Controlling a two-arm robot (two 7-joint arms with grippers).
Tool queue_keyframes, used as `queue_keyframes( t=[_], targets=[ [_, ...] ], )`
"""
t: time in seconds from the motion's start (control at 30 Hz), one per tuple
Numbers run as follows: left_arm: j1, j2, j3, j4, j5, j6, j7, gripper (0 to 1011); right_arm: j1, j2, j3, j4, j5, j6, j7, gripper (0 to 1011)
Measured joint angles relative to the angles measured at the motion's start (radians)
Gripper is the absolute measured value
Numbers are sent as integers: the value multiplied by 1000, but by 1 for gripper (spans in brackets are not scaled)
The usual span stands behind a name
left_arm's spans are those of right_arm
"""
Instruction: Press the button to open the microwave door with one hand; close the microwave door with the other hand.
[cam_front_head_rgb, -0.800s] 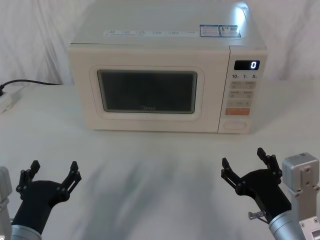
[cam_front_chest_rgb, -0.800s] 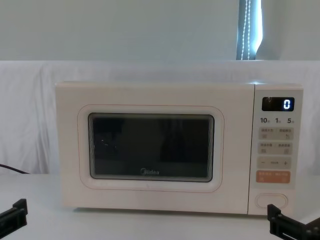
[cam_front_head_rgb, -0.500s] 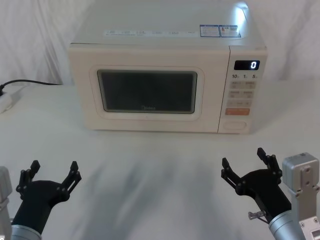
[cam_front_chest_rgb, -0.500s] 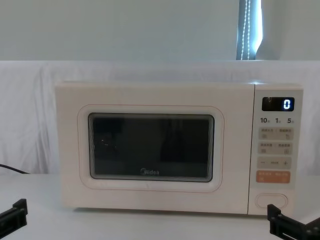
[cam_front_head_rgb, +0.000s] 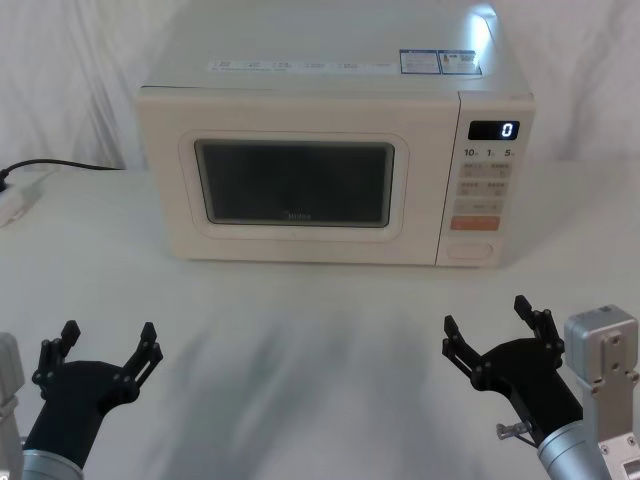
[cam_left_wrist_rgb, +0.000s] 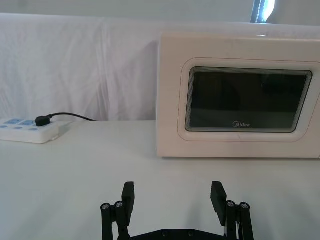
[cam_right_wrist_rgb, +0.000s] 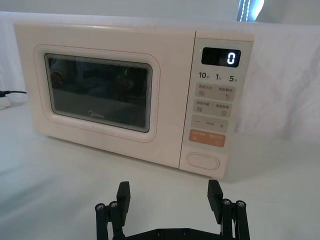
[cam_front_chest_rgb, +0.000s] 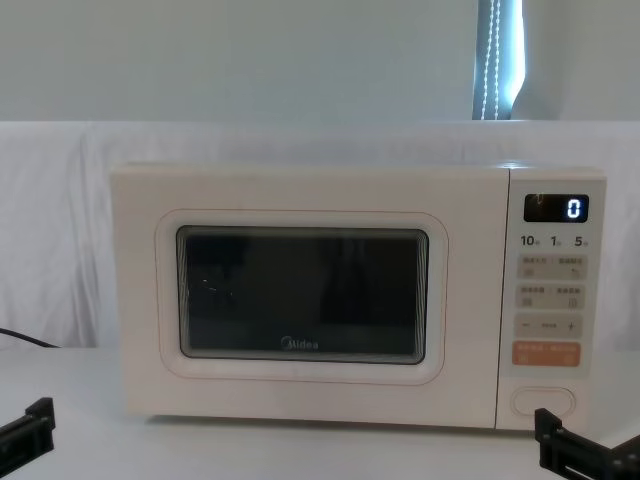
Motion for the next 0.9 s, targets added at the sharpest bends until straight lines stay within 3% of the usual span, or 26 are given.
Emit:
queue_keyframes(
  t=[0.9],
  targets=[
    [0, 0, 0, 0, 0, 0, 0, 1001, 0, 0, 0, 0, 0, 0, 0, 1002]
  ],
)
